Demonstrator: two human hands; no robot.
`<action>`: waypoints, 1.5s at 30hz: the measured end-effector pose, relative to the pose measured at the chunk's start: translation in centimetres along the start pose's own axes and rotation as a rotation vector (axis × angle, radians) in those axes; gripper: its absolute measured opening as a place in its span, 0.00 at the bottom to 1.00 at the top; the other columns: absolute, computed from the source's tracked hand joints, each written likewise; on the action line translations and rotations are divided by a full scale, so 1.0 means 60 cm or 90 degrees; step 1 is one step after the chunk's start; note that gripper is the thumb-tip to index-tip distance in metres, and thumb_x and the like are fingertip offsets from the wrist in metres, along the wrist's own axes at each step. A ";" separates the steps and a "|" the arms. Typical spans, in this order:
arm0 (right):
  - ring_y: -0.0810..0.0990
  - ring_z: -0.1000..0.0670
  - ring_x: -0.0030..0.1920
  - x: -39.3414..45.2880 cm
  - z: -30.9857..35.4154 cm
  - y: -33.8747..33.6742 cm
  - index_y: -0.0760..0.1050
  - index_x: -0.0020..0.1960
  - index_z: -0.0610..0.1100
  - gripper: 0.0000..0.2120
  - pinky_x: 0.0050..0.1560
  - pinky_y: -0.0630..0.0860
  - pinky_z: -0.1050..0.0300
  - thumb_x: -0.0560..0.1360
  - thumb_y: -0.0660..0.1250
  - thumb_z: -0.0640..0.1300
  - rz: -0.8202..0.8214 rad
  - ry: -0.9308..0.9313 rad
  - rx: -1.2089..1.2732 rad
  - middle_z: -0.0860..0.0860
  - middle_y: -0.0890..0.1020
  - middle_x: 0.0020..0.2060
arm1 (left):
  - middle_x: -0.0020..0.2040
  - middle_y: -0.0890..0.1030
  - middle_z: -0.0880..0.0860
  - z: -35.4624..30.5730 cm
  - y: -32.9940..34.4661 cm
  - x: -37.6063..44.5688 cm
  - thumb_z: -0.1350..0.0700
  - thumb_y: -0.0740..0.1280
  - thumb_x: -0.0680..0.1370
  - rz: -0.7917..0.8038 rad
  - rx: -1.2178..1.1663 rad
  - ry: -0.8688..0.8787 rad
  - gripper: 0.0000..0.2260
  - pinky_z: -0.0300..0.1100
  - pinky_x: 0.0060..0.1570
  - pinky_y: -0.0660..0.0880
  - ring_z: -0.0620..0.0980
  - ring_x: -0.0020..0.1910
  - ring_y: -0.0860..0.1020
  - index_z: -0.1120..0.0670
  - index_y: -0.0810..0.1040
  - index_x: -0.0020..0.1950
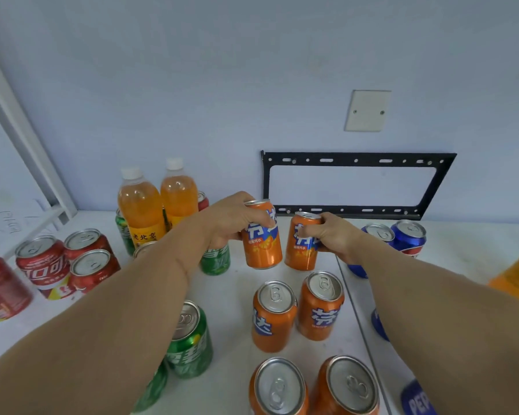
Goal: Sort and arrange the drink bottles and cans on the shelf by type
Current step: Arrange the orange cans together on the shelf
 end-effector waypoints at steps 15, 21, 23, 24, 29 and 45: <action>0.75 0.47 0.60 -0.015 -0.010 0.006 0.67 0.68 0.47 0.31 0.56 0.72 0.52 0.69 0.77 0.37 0.001 -0.056 -0.057 0.50 0.77 0.60 | 0.58 0.79 0.55 0.010 0.001 -0.013 0.59 0.78 0.69 -0.033 0.080 0.000 0.29 0.55 0.57 0.78 0.56 0.55 0.79 0.51 0.70 0.65; 0.74 0.44 0.65 -0.028 -0.013 -0.005 0.60 0.75 0.46 0.43 0.60 0.73 0.48 0.67 0.79 0.43 0.000 -0.007 -0.136 0.46 0.74 0.67 | 0.58 0.78 0.53 0.007 0.015 -0.018 0.60 0.79 0.69 -0.053 0.141 0.022 0.29 0.50 0.54 0.77 0.54 0.56 0.78 0.50 0.70 0.65; 0.71 0.43 0.68 -0.040 -0.013 -0.015 0.54 0.78 0.44 0.46 0.63 0.71 0.48 0.70 0.77 0.49 -0.016 0.017 -0.211 0.44 0.69 0.72 | 0.57 0.78 0.52 0.007 0.021 -0.016 0.59 0.79 0.69 -0.060 0.182 0.031 0.28 0.48 0.52 0.77 0.53 0.55 0.77 0.50 0.70 0.63; 0.70 0.42 0.70 -0.046 -0.012 -0.022 0.54 0.78 0.43 0.45 0.64 0.70 0.48 0.71 0.76 0.52 -0.027 0.026 -0.252 0.43 0.68 0.73 | 0.56 0.78 0.51 0.008 0.024 -0.014 0.58 0.79 0.68 -0.067 0.206 0.036 0.27 0.48 0.52 0.77 0.53 0.55 0.77 0.49 0.70 0.62; 0.67 0.44 0.71 -0.083 -0.003 -0.037 0.62 0.76 0.43 0.37 0.67 0.66 0.49 0.75 0.69 0.58 -0.006 0.017 -0.386 0.45 0.68 0.73 | 0.60 0.79 0.53 0.024 0.041 -0.007 0.56 0.79 0.68 -0.091 0.308 0.037 0.28 0.48 0.51 0.78 0.53 0.54 0.77 0.50 0.71 0.64; 0.78 0.49 0.51 -0.116 0.032 -0.012 0.77 0.60 0.45 0.16 0.49 0.73 0.56 0.78 0.65 0.54 -0.014 -0.097 -0.580 0.47 0.81 0.53 | 0.67 0.76 0.56 -0.025 0.045 -0.058 0.48 0.67 0.79 -0.216 0.618 0.062 0.23 0.45 0.50 0.74 0.54 0.61 0.76 0.54 0.69 0.72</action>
Point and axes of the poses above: each hand's wrist, its own x-axis towards the middle knuckle, its own y-axis out of the palm, z = x × y, the point moved 9 cm from there along x, towards the middle knuckle
